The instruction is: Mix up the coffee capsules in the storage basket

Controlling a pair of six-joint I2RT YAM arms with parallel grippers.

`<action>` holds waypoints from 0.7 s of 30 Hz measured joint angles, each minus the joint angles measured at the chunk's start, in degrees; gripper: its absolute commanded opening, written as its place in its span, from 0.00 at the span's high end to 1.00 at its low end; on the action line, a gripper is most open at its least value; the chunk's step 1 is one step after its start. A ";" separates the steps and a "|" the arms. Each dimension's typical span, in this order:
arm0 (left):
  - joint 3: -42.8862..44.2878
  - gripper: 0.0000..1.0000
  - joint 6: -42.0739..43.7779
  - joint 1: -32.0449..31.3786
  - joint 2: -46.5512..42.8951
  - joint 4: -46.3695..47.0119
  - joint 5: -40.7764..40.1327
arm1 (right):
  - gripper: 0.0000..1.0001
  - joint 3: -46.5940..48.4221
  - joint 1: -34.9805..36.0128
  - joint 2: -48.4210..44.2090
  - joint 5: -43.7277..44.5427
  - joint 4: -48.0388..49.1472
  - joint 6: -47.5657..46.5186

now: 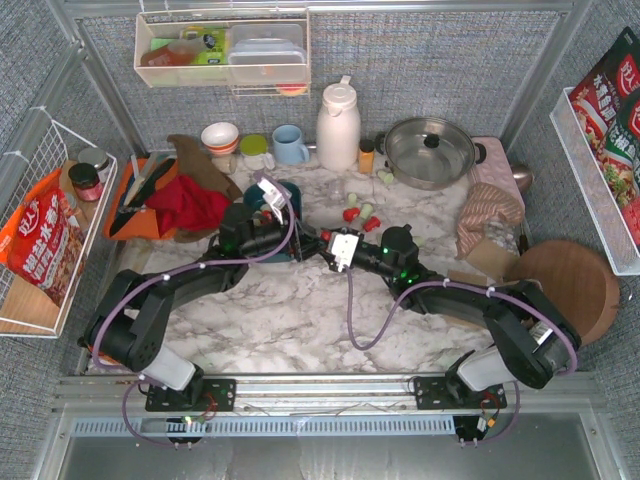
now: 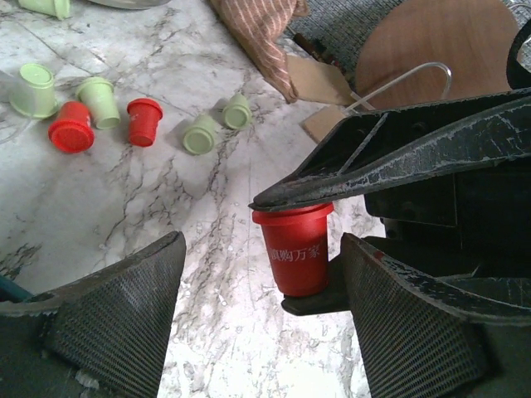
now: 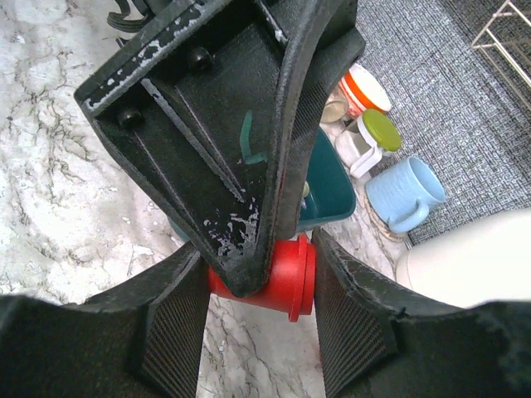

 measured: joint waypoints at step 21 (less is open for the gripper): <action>0.79 0.61 -6.54 -0.09 3.67 6.12 5.14 | 0.02 -0.39 0.26 -0.39 7.96 0.59 1.33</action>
